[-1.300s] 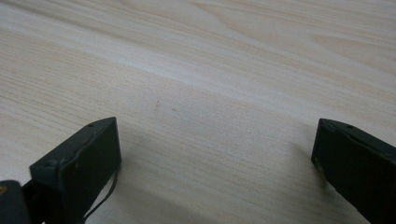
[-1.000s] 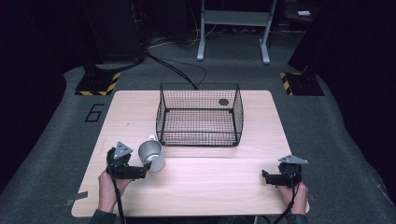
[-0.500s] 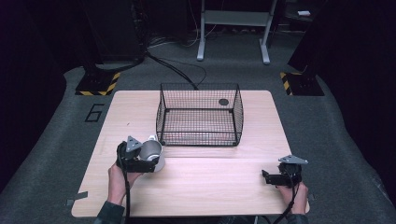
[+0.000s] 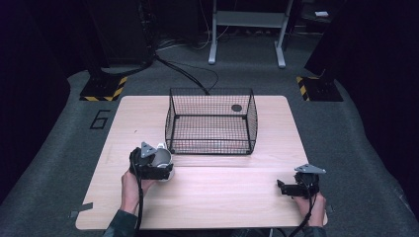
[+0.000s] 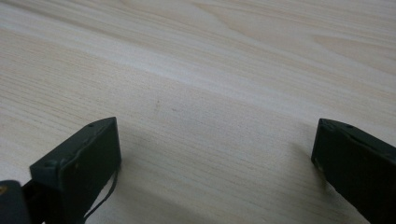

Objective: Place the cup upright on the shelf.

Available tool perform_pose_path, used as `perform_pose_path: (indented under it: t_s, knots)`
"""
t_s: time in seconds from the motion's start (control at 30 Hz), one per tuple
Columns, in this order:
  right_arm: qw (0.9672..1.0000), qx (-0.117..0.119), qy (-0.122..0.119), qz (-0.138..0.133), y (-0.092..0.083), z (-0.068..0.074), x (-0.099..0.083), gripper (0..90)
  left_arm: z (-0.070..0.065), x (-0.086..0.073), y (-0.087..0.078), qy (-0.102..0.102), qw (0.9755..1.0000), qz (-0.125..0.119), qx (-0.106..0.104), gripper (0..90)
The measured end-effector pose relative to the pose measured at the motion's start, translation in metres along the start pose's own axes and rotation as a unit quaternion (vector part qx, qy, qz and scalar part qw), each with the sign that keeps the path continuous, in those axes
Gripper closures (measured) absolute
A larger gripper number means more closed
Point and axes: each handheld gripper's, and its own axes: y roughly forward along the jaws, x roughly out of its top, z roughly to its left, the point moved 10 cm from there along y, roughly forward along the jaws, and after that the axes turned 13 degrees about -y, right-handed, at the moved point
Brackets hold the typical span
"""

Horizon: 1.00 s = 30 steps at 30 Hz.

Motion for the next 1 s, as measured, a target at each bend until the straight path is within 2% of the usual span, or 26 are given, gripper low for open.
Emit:
perform_pose_path:
  t_s: [0.07,0.2,0.27,0.4,0.67,0.7,0.8,1.0]
  knots:
    - [1.0000,0.000,0.000,0.000,0.000,0.000,0.000,0.9,0.001,0.001,0.002,-0.005,0.9999,-0.010,0.009,3.7]
    - [1.0000,0.000,-0.001,0.000,0.000,0.000,0.000,0.9,0.001,0.000,0.002,-0.007,0.9999,-0.005,0.008,5.0]
    - [1.0000,0.000,0.000,0.000,0.000,0.000,0.000,0.9,0.001,-0.001,0.003,-0.005,0.9998,-0.004,0.019,5.1]
    - [1.0000,0.000,-0.001,0.000,0.000,0.000,0.000,1.0,0.001,-0.001,0.003,-0.012,0.9996,-0.006,0.025,5.6]
    - [1.0000,0.001,-0.001,0.000,0.000,0.000,0.000,1.2,0.002,-0.001,0.002,-0.018,0.9995,-0.010,0.026,6.0]
    - [1.0000,0.001,-0.001,0.000,0.000,0.000,0.000,1.2,0.003,0.000,0.002,-0.016,0.9992,-0.018,0.031,6.1]
    - [1.0000,0.001,-0.001,0.000,0.000,0.000,0.000,1.2,0.004,-0.002,0.000,-0.014,0.9995,-0.012,0.027,6.1]
    - [1.0000,0.001,-0.001,0.000,0.000,0.000,0.000,1.2,0.002,-0.002,-0.008,-0.008,0.9996,-0.018,0.019,6.1]
